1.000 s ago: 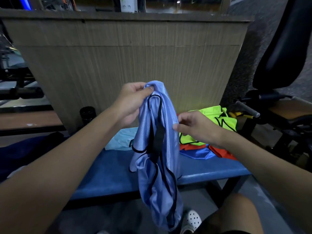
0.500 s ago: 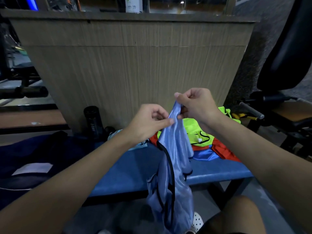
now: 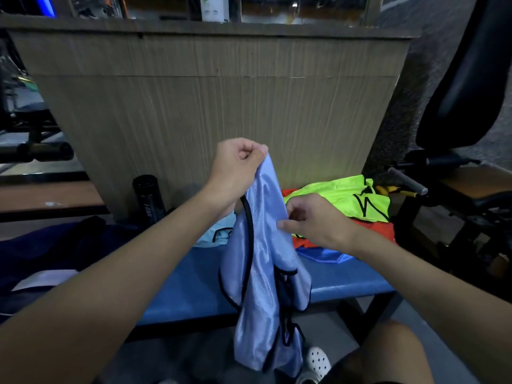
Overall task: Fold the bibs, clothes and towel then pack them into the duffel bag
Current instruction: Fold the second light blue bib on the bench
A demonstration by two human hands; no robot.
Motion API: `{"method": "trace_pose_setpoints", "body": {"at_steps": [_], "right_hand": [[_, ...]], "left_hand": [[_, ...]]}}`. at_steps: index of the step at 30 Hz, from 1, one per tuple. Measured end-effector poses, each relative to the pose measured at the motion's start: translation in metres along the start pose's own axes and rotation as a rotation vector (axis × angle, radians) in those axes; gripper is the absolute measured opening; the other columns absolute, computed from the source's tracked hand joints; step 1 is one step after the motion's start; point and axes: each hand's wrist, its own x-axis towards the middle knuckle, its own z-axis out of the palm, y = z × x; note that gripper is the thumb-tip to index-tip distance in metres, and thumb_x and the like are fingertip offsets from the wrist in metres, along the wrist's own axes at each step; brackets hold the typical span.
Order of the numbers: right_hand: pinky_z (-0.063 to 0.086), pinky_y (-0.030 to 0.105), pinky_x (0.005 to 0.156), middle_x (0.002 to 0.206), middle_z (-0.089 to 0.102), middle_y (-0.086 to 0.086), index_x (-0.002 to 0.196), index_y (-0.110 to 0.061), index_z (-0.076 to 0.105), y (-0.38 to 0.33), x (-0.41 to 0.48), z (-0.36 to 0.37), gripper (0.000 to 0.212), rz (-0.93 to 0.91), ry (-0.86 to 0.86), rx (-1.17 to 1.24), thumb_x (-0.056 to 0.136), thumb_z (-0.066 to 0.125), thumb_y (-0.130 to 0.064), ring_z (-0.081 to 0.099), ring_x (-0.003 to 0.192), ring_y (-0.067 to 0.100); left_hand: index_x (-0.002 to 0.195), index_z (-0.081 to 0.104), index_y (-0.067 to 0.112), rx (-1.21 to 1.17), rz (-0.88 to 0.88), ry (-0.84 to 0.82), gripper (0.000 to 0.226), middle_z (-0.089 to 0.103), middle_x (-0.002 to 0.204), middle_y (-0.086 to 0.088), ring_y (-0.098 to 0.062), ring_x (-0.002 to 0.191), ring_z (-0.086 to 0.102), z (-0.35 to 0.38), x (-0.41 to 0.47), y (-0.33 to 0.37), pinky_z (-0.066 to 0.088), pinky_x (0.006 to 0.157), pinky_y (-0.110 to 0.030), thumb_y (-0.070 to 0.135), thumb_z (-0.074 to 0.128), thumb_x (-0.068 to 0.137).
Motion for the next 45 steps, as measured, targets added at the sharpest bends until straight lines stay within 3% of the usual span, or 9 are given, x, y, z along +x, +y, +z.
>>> {"method": "trace_pose_setpoints", "body": {"at_steps": [5, 8, 13, 17, 25, 29, 34, 39, 45], "right_hand": [[0.049, 0.049, 0.069, 0.072, 0.063, 0.011, 0.073, -0.019, 0.054, -0.001, 0.001, 0.000, 0.019, -0.008, 0.114, -0.027, 0.090, 0.062, -0.012, 0.056, 0.066, 0.025], [0.047, 0.042, 0.067, 0.075, 0.059, 0.014, 0.077, -0.017, 0.050, -0.010, 0.005, -0.005, 0.020, -0.009, 0.196, 0.082, 0.093, 0.053, -0.005, 0.053, 0.068, 0.027], [0.039, 0.036, 0.061, 0.074, 0.051, 0.011, 0.080, -0.017, 0.047, -0.031, 0.017, -0.015, 0.021, 0.079, 0.337, 0.317, 0.098, 0.047, -0.006, 0.046, 0.068, 0.020], [0.042, 0.031, 0.058, 0.071, 0.053, 0.004, 0.080, -0.016, 0.049, -0.047, 0.025, -0.021, 0.024, 0.101, 0.353, 0.453, 0.100, 0.045, -0.003, 0.050, 0.064, 0.017], [0.039, 0.027, 0.053, 0.066, 0.050, 0.003, 0.074, -0.013, 0.052, -0.056, 0.022, -0.040, 0.024, 0.195, 0.385, 0.518, 0.096, 0.049, -0.003, 0.047, 0.057, 0.013], [0.042, 0.026, 0.054, 0.068, 0.052, 0.006, 0.076, -0.013, 0.055, -0.059, 0.020, -0.045, 0.021, 0.233, 0.348, 0.604, 0.096, 0.052, -0.006, 0.050, 0.058, 0.016], [0.044, 0.028, 0.058, 0.078, 0.056, 0.013, 0.085, -0.008, 0.062, -0.055, 0.020, -0.048, 0.013, 0.212, 0.294, 0.613, 0.095, 0.054, -0.009, 0.053, 0.066, 0.021], [0.037, 0.023, 0.056, 0.077, 0.053, 0.007, 0.087, -0.011, 0.060, -0.036, 0.023, -0.057, 0.012, 0.235, 0.407, 0.273, 0.090, 0.055, -0.001, 0.049, 0.067, 0.013], [0.041, 0.019, 0.063, 0.081, 0.051, 0.007, 0.095, -0.006, 0.052, -0.051, 0.007, -0.036, 0.027, -0.141, 0.297, 0.179, 0.083, 0.075, -0.011, 0.045, 0.071, 0.011]], "left_hand": [[0.082, 0.065, 0.012, 0.100, -0.020, 0.022, 0.015, 0.067, 0.079, -0.005, -0.015, 0.074, 0.060, -0.019, 0.011, -0.011, 0.049, 0.070, -0.028, 0.005, 0.061, 0.094], [0.085, 0.065, 0.015, 0.198, -0.047, 0.004, 0.015, 0.065, 0.078, -0.001, -0.012, 0.070, 0.057, -0.030, 0.014, -0.022, 0.046, 0.064, -0.019, 0.003, 0.060, 0.094], [0.099, 0.068, 0.019, 0.409, 0.117, -0.291, 0.017, 0.067, 0.107, -0.002, -0.007, 0.102, 0.059, -0.034, -0.014, -0.026, 0.041, 0.092, -0.013, 0.020, 0.077, 0.085], [0.100, 0.066, 0.009, 0.375, 0.140, -0.455, 0.028, 0.068, 0.093, 0.000, -0.003, 0.084, 0.063, -0.020, -0.035, -0.032, 0.050, 0.083, -0.016, 0.008, 0.082, 0.078], [0.083, 0.065, 0.010, 0.217, 0.129, -0.328, 0.014, 0.065, 0.074, 0.011, -0.001, 0.067, 0.058, -0.005, -0.035, -0.039, 0.047, 0.069, -0.018, -0.002, 0.064, 0.091], [0.099, 0.063, 0.017, 0.180, 0.131, -0.383, 0.022, 0.070, 0.097, -0.001, -0.014, 0.087, 0.068, 0.003, -0.034, -0.036, 0.055, 0.082, -0.026, 0.013, 0.077, 0.083], [0.082, 0.065, 0.004, 0.226, 0.152, -0.290, 0.011, 0.068, 0.078, -0.017, -0.023, 0.067, 0.057, 0.012, -0.029, -0.036, 0.051, 0.070, -0.045, 0.010, 0.069, 0.090], [0.080, 0.059, 0.008, 0.181, 0.116, -0.219, 0.014, 0.064, 0.070, -0.015, -0.013, 0.060, 0.054, 0.008, -0.022, -0.019, 0.045, 0.057, -0.031, 0.007, 0.064, 0.094], [0.082, 0.064, 0.005, 0.132, 0.097, -0.100, 0.011, 0.066, 0.071, -0.009, -0.012, 0.063, 0.056, 0.009, -0.005, -0.001, 0.044, 0.061, -0.028, 0.007, 0.066, 0.092]]}}
